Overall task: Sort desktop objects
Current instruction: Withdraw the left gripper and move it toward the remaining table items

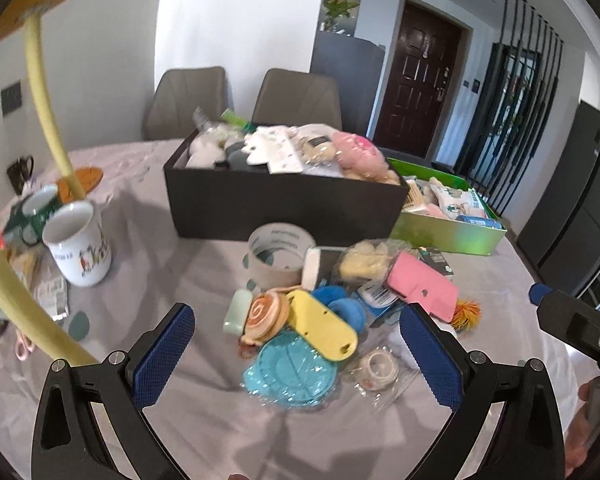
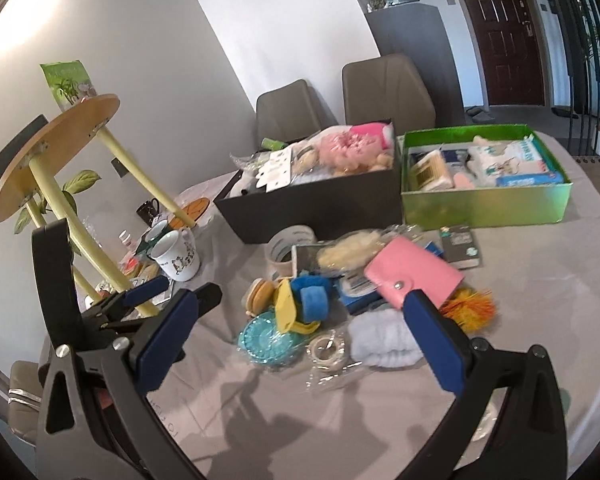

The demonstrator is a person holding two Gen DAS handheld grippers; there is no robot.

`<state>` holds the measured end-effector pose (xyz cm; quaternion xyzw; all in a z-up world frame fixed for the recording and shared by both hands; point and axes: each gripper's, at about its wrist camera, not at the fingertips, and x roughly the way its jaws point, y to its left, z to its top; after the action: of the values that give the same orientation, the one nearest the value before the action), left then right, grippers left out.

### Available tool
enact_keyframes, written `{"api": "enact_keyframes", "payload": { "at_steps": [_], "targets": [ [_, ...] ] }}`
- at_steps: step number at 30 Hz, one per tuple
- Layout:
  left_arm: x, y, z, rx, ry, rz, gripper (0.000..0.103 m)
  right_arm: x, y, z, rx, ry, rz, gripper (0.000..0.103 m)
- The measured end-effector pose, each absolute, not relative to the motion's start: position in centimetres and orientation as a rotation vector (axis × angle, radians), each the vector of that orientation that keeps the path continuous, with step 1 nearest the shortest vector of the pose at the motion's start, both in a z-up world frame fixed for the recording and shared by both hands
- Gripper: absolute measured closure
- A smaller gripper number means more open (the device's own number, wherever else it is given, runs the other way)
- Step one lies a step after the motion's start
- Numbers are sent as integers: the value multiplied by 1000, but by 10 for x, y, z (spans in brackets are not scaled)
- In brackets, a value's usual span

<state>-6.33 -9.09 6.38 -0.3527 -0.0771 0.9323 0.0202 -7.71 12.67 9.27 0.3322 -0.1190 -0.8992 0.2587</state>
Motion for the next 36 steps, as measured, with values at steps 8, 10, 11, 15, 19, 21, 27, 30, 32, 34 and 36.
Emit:
{"api": "enact_keyframes", "payload": {
  "at_steps": [8,10,11,15,19,21,27,30,32,34,36],
  "targets": [
    [-63,-126,41,-1136,-342,2884,1,-87,100,72,958,-327,-2391,0],
    [-63,-132,34,-1152,-335,2891,1,-89,95,67,966,-324,-2382,0],
    [-63,-135,31,-1159,-336,2890,1,-91,92,64,972,-324,-2377,0],
    [-60,-145,21,-1159,-346,2880,1,-97,80,56,988,-326,-2339,5],
    [-59,-151,13,-1166,-307,2887,1,-104,66,48,1006,-319,-2304,13],
    [-60,-156,9,-1167,-328,2876,1,-108,61,43,1015,-332,-2281,13],
    [-70,-161,-5,-1188,-365,2823,1,-123,52,26,1058,-378,-2233,21],
    [-77,-160,-12,-1202,-382,2786,1,-130,49,19,1080,-401,-2210,31],
    [-81,-160,-16,-1196,-409,2762,3,-136,46,15,1092,-423,-2188,36],
    [-85,-160,-19,-1206,-421,2748,17,-141,42,12,1103,-436,-2161,39],
    [-91,-159,-24,-1230,-421,2725,21,-146,36,10,1115,-442,-2139,41]
  ]
}}
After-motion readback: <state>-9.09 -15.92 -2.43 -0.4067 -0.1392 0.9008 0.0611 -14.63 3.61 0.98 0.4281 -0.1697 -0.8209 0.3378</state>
